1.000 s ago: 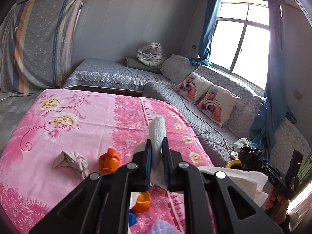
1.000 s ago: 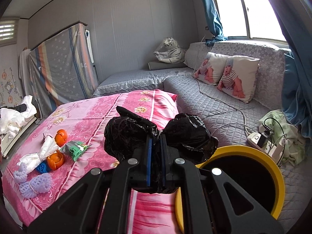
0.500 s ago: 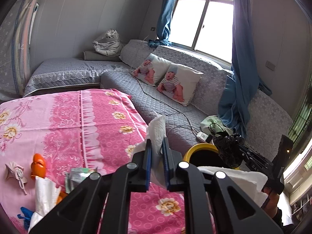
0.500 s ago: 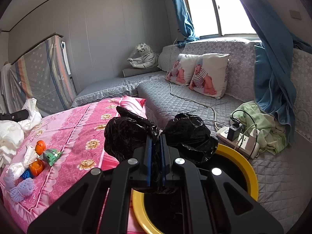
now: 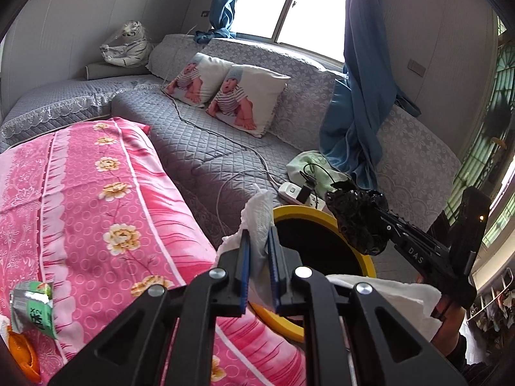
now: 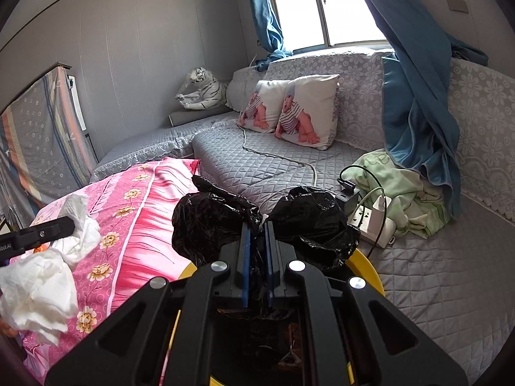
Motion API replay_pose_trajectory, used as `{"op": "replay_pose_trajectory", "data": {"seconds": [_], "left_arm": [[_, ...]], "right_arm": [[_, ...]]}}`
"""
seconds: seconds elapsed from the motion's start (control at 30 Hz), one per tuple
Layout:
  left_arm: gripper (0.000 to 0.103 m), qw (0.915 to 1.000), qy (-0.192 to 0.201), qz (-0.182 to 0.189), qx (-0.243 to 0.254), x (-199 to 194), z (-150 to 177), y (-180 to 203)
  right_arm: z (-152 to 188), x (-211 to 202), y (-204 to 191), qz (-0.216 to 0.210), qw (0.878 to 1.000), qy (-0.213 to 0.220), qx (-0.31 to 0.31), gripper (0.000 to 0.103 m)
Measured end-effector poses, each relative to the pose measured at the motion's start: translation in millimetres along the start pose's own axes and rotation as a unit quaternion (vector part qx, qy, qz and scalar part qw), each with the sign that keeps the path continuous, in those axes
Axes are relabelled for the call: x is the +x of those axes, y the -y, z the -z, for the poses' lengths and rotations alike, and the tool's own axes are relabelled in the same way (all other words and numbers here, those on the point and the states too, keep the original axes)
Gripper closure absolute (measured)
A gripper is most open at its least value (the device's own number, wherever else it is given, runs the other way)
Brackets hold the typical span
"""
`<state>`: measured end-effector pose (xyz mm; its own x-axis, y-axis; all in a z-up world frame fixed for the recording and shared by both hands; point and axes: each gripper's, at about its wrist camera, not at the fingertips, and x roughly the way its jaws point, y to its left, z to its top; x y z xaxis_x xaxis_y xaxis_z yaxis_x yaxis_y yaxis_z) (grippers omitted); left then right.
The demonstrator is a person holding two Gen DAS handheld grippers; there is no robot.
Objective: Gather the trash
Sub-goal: 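Carry the black bag in the right tool while the left tool carries the tissue over the bin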
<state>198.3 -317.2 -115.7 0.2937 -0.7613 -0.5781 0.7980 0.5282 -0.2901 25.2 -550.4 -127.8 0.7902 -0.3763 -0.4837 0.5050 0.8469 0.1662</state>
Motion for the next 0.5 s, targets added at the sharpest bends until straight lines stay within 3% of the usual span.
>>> {"op": "replay_pose_trajectory", "data": {"seconds": [0.5], "left_arm": [[0.093, 0.9987, -0.043, 0.016, 0.021, 63, 7, 28]], "right_arm": [[6, 30, 25, 0.020, 0.999, -0.034, 0.027, 0.096]]}}
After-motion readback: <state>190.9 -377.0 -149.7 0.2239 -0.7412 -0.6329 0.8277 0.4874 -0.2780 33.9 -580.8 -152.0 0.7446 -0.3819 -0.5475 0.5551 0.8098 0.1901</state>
